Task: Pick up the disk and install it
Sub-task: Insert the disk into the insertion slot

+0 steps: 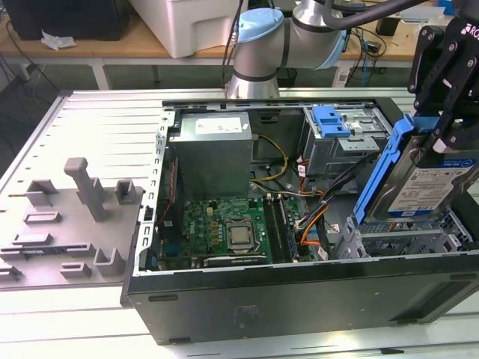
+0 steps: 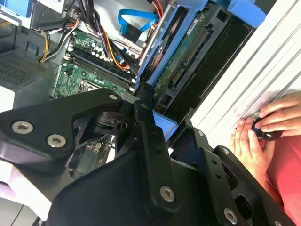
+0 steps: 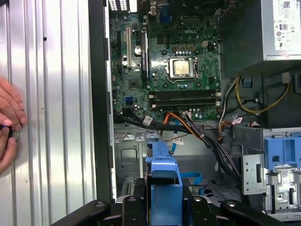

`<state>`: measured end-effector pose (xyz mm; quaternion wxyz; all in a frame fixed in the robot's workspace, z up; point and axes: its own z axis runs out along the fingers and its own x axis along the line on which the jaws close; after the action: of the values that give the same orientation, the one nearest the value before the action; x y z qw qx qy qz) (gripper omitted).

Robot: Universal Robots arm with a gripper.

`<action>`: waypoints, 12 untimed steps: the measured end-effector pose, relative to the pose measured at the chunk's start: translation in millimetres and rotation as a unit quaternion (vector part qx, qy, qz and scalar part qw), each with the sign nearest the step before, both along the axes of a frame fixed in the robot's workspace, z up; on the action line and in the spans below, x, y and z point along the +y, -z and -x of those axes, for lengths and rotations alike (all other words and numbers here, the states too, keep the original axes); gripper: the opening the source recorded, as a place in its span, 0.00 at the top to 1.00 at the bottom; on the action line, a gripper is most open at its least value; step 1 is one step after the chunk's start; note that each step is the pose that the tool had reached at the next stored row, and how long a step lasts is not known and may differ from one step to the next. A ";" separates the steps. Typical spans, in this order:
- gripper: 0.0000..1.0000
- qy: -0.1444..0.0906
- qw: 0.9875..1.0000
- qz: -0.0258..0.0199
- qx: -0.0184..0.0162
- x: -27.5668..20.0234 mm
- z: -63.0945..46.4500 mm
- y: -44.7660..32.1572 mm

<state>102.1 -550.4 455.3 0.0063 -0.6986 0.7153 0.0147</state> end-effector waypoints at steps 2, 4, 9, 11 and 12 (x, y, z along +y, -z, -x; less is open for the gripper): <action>0.64 -0.004 1.000 0.000 0.000 0.0 0.0 0.0; 0.64 -0.010 1.000 0.000 0.000 0.0 0.0 0.0; 0.64 -0.009 1.000 0.000 0.000 0.0 0.0 0.0; 0.64 -0.007 1.000 0.000 0.000 0.0 -0.2 0.1; 0.64 -0.004 1.000 0.000 0.000 0.0 -0.4 0.2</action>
<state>102.5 -550.4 455.1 0.0062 -0.7016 0.7124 0.0148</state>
